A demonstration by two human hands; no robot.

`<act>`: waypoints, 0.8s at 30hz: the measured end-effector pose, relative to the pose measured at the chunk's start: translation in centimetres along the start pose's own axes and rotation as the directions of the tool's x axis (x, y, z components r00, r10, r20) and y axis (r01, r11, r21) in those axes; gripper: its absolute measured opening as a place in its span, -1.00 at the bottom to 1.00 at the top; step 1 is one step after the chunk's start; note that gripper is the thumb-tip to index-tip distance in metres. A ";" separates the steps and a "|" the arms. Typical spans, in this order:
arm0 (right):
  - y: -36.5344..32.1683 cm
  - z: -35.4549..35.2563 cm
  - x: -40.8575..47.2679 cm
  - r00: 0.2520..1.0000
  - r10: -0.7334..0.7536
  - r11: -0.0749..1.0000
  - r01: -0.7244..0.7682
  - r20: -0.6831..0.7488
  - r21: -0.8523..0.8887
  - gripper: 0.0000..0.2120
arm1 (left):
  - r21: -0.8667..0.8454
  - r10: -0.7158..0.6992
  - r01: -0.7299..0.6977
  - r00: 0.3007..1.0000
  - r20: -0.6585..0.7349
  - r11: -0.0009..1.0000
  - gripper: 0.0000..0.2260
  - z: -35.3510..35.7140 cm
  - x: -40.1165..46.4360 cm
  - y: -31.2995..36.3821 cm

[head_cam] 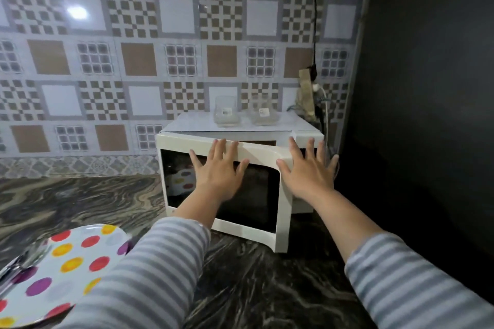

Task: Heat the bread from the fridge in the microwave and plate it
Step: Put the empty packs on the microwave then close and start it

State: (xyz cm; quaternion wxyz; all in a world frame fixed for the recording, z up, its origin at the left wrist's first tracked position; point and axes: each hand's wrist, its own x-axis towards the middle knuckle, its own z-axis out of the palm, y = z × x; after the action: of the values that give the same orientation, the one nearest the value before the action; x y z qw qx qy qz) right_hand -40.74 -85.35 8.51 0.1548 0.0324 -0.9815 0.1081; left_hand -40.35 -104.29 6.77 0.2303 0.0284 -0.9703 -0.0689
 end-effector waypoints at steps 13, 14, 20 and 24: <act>3.9 2.4 11.5 0.982 -0.187 0.982 0.187 0.010 -0.026 -0.31 | 0.145 -0.111 0.121 0.991 -0.075 0.982 -0.42 2.8 6.0 3.8; 4.1 2.3 12.1 0.982 -0.188 0.981 0.189 0.019 -0.034 -0.28 | 0.166 -0.080 0.090 0.995 -0.067 0.982 -0.41 2.7 6.7 3.8; 5.2 1.7 14.6 0.961 -0.273 0.959 0.276 0.049 -0.061 -0.13 | 0.235 0.050 -0.065 0.996 0.067 0.970 -0.32 1.6 11.1 4.1; 4.6 1.8 15.5 0.944 -0.328 0.944 0.329 0.035 -0.025 -0.13 | 0.245 0.087 -0.118 0.988 0.131 0.962 -0.26 1.2 12.6 4.1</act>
State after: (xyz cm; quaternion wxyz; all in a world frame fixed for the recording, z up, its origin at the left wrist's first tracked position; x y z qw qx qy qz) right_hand -56.47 -81.76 10.74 0.1561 0.1946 -0.9662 0.0653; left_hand -52.25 -101.16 11.91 0.1700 0.0029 -0.9833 0.0653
